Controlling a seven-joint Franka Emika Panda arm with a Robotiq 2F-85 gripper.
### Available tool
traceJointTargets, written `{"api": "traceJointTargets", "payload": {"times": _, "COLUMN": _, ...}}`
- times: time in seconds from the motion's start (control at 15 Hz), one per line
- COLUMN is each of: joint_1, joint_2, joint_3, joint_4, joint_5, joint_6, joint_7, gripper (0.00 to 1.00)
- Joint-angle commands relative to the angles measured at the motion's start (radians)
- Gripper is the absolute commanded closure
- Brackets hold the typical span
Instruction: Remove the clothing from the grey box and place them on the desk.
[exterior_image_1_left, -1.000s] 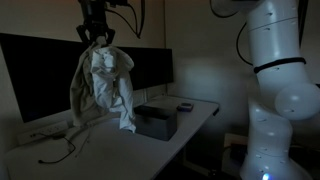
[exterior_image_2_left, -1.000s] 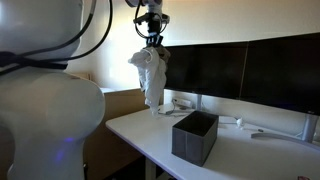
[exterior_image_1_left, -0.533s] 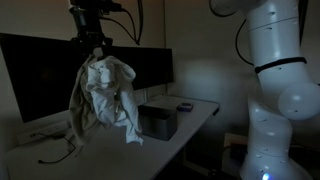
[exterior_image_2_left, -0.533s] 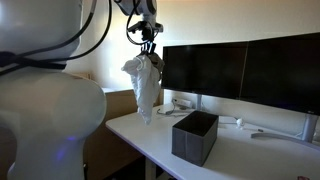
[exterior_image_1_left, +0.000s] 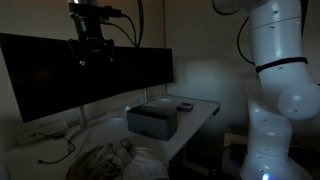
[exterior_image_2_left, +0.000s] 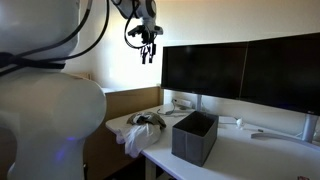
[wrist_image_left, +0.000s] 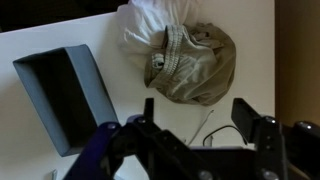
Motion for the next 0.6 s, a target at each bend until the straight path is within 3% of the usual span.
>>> {"api": "traceJointTargets", "payload": {"times": 0.0, "joint_1": -0.017, "joint_2": -0.060, "joint_3": 0.003, "joint_4": -0.080, "joint_5": 0.001, "joint_6": 0.026, "joint_7": 0.015, "gripper": 0.00}}
{"api": "traceJointTargets", "payload": {"times": 0.2, "joint_1": -0.036, "joint_2": -0.081, "joint_3": -0.004, "joint_4": -0.113, "joint_5": 0.005, "joint_6": 0.016, "joint_7": -0.030, "gripper": 0.00}}
{"api": "traceJointTargets", "payload": {"times": 0.27, "joint_1": -0.024, "joint_2": -0.025, "joint_3": 0.006, "joint_4": -0.038, "joint_5": -0.001, "joint_6": -0.002, "joint_7": -0.001, "gripper": 0.00}}
{"api": "traceJointTargets", "payload": {"times": 0.53, "joint_1": -0.035, "joint_2": -0.040, "joint_3": 0.002, "joint_4": -0.061, "joint_5": -0.001, "joint_6": -0.003, "joint_7": -0.004, "gripper": 0.00}}
